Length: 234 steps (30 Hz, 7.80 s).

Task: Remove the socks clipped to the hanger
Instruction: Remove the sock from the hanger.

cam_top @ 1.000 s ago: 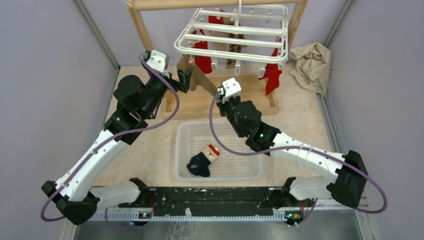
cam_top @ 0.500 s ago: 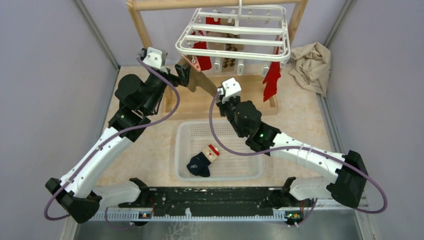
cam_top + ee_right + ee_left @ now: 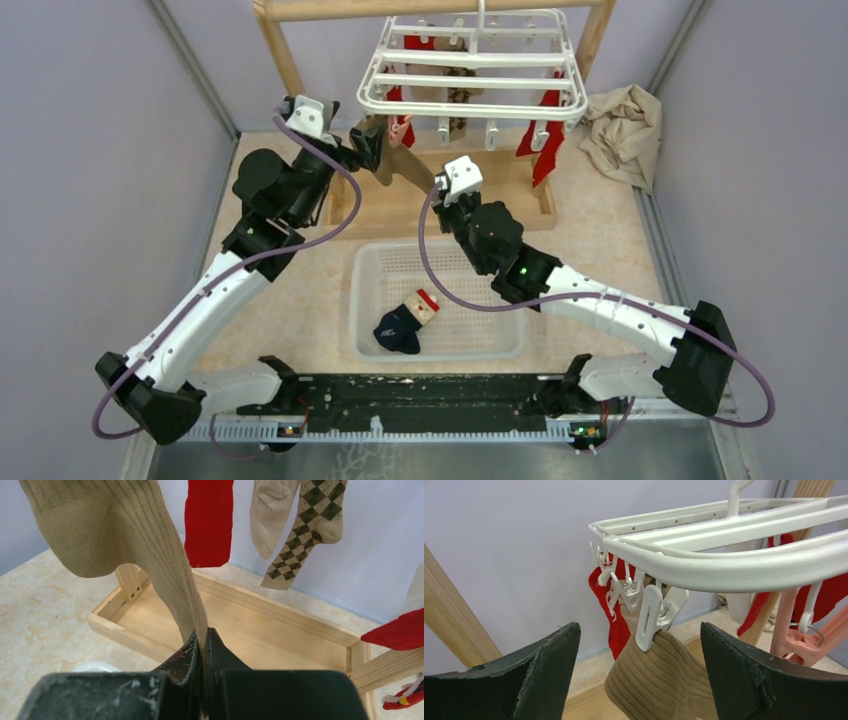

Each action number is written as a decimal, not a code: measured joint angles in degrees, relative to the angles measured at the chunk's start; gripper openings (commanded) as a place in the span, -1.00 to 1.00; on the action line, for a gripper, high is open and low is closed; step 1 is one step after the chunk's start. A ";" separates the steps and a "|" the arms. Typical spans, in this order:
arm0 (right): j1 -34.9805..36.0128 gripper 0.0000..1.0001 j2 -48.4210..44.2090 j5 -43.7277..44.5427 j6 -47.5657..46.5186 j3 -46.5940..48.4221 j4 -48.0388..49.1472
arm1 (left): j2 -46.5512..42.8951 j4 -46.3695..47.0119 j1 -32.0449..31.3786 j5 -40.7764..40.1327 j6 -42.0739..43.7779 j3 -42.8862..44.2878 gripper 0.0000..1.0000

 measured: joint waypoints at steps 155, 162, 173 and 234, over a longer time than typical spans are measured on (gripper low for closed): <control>-0.15 -1.00 -0.66 -0.92 0.31 -4.26 -0.72 | -3.39 -8.07 1.73 16.39 -4.79 1.90 0.90; -0.15 -1.00 -0.61 -0.96 0.70 -4.26 -0.74 | -0.72 -6.29 1.73 15.74 -7.65 2.10 0.52; -0.15 -1.00 -0.55 0.90 0.17 -4.13 -1.22 | 0.76 -4.50 0.85 10.67 -11.39 2.93 0.33; 1.73 -1.00 -5.01 -10.03 -5.64 3.08 -5.68 | 3.52 -13.00 5.14 -0.61 -15.17 9.20 0.14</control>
